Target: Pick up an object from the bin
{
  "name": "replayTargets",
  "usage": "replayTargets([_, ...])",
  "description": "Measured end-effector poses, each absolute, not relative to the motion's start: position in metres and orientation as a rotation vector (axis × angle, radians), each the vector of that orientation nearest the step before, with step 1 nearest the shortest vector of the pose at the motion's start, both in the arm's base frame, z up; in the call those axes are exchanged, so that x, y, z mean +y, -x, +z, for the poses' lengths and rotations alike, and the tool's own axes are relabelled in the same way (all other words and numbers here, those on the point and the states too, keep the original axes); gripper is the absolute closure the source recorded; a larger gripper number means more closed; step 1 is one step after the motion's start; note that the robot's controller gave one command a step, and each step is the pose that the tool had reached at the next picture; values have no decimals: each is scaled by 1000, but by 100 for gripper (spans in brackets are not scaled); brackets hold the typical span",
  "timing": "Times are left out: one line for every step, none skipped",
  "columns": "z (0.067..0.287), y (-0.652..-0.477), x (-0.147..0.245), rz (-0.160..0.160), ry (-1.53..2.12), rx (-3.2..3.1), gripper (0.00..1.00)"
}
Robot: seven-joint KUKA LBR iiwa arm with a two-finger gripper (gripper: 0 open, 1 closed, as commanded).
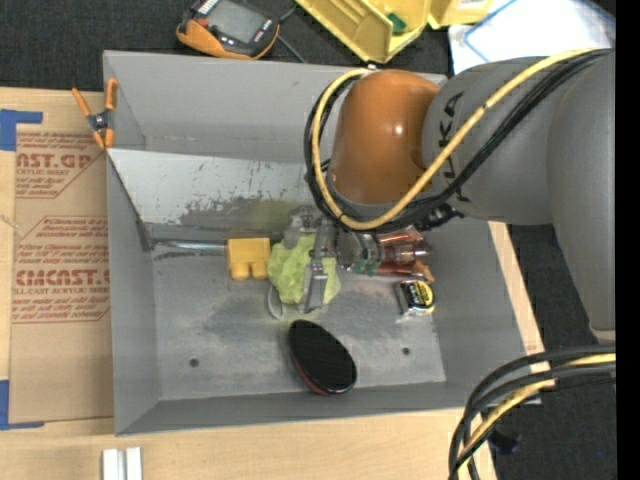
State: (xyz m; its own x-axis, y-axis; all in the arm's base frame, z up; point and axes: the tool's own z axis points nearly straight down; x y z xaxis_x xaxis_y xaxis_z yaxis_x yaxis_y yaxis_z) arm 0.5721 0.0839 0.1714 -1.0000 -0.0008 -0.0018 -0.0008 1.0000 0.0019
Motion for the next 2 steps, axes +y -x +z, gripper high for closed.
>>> replayTargets([171,-572,84,3,1,3140,0])
replayTargets([270,-577,85,7,-1,3131,0])
